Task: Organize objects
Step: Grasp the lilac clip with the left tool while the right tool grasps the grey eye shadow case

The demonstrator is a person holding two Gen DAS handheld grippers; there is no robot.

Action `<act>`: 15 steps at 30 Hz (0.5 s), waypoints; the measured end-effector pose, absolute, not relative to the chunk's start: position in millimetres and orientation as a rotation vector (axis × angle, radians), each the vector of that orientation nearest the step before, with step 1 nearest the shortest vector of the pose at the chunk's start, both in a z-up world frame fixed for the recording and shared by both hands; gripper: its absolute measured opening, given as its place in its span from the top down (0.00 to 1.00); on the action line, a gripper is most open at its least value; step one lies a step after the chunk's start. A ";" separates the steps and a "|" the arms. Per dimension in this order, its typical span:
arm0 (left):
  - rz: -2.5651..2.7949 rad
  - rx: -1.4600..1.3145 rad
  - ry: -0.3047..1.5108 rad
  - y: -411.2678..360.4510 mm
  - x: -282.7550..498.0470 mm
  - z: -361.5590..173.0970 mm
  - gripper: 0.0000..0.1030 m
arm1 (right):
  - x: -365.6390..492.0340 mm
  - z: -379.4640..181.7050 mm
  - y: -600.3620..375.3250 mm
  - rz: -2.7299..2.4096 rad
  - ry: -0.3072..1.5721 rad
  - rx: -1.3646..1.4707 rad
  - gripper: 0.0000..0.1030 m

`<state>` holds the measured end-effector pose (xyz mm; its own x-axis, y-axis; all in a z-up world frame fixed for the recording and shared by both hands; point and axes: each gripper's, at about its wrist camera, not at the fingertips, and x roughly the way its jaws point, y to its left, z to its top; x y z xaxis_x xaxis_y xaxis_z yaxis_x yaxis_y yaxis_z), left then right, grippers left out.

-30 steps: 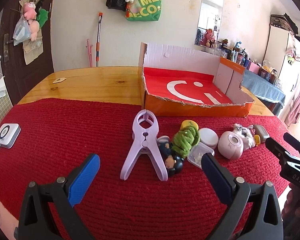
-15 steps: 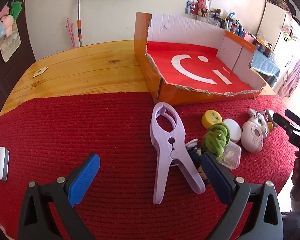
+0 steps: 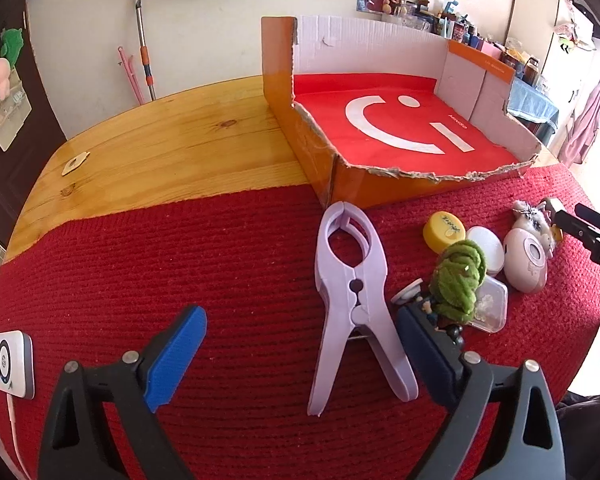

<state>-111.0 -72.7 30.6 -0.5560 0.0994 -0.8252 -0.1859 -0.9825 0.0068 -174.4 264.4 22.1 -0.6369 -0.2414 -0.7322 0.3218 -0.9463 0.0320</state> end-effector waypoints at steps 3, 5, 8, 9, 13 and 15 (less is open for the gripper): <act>2.635 -1.382 0.175 -67.5 -114.3 28.1 0.09 | -177.2 23.0 269.7 -2.588 0.131 1.150 0.00; 2.631 -1.385 0.176 -65.9 -117.0 26.4 0.10 | -178.5 23.1 273.7 -2.594 0.130 1.160 0.00; 2.616 -1.386 0.167 -64.2 -121.5 24.3 0.14 | -181.4 19.6 276.8 -2.581 0.151 1.183 0.00; 2.612 -1.385 0.160 -63.9 -122.8 24.0 0.15 | -182.5 19.4 278.1 -2.572 0.140 1.187 0.00; 2.602 -1.355 0.161 -59.9 -123.8 25.3 0.28 | -184.2 18.5 278.9 -2.556 0.130 1.193 0.00; 2.599 -1.342 0.173 -57.6 -123.4 25.5 0.32 | -183.9 17.6 276.8 -2.552 0.150 1.187 0.00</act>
